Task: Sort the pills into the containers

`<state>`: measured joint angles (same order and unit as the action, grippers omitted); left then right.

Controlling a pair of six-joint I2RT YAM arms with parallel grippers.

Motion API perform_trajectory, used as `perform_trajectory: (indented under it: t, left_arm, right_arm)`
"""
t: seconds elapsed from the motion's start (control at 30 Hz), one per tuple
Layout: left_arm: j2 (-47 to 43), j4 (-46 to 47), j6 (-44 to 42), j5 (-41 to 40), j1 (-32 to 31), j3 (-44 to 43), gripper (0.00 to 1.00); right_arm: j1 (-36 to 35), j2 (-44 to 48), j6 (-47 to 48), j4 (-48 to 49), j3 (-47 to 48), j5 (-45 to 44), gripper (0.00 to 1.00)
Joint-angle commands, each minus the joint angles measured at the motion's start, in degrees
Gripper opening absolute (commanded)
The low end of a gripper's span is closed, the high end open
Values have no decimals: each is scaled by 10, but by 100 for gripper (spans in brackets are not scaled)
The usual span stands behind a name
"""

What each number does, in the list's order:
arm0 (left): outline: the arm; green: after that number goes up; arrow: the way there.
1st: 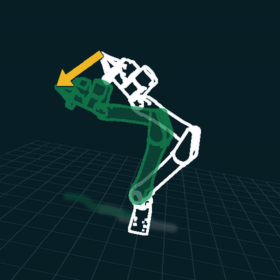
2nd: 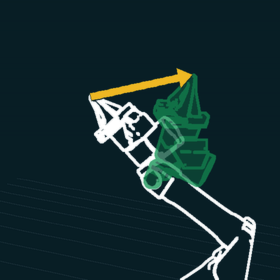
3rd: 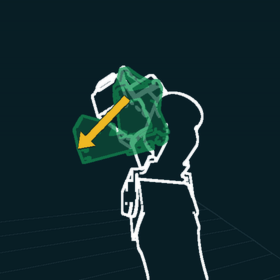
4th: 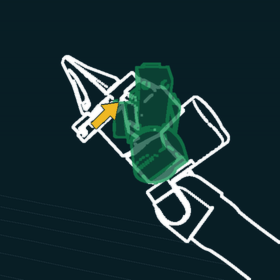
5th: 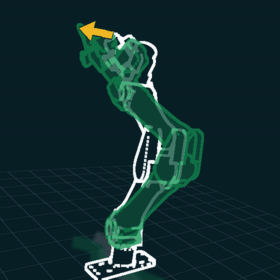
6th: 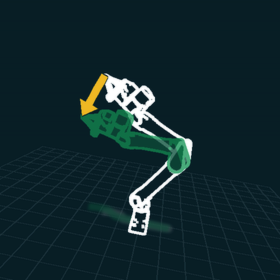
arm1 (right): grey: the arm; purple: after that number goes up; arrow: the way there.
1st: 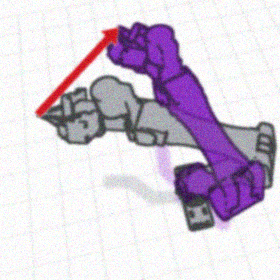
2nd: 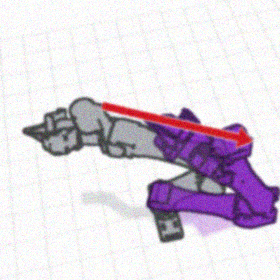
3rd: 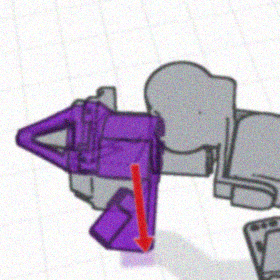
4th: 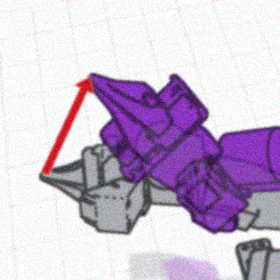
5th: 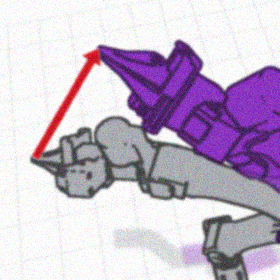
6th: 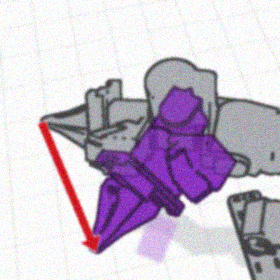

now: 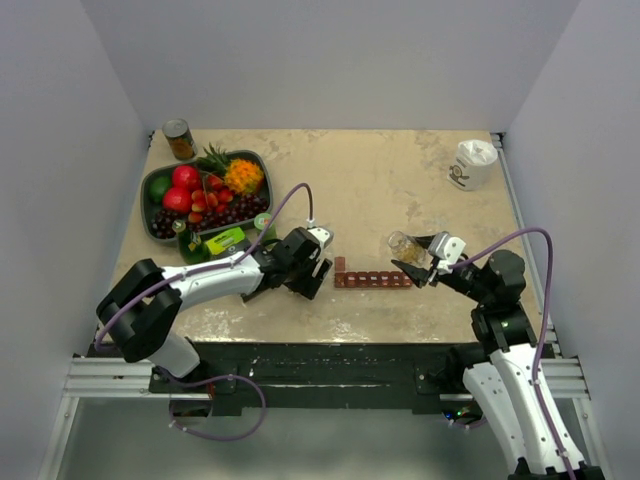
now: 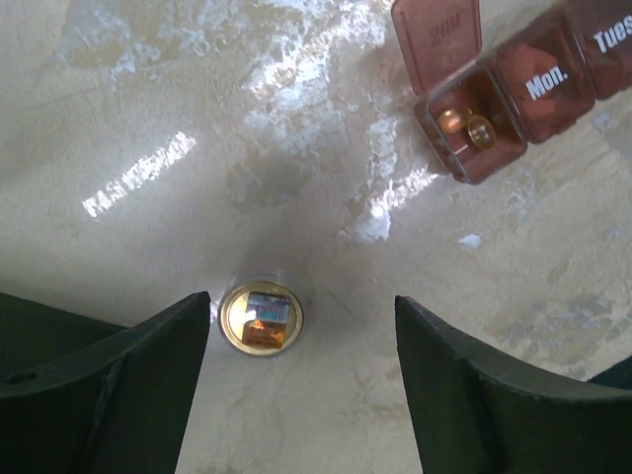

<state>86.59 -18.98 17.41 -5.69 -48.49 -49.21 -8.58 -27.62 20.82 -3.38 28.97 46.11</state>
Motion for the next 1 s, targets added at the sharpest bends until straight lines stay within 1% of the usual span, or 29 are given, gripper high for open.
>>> perform_trajectory:
  t: [0.0,0.13,0.27,0.5,0.67,0.8,0.83,0.97]
  left_arm:
    - [21,-9,7,-40,-3,-26,79]
    - [12,-5,9,-43,-3,-17,79]
    - [21,-2,8,-29,-3,-16,79]
    - [43,-4,12,-21,-2,-12,72]
    - [41,-13,23,-21,-2,0,69]
    - [49,-13,26,-20,-3,3,61]
    - [51,-14,28,-20,-2,3,57]
    - [59,-23,28,-21,-2,-3,49]
  right_arm:
    - [5,-1,3,23,-1,7,2]
    - [4,-4,1,25,-1,7,1]
    - [4,-7,-1,26,-1,7,1]
    - [5,-8,-2,28,-2,7,1]
    - [4,-9,-3,28,-2,7,1]
    - [5,-10,-3,28,-3,7,1]
    - [4,-11,-3,28,-2,7,1]
    - [4,-12,-4,28,-2,7,1]
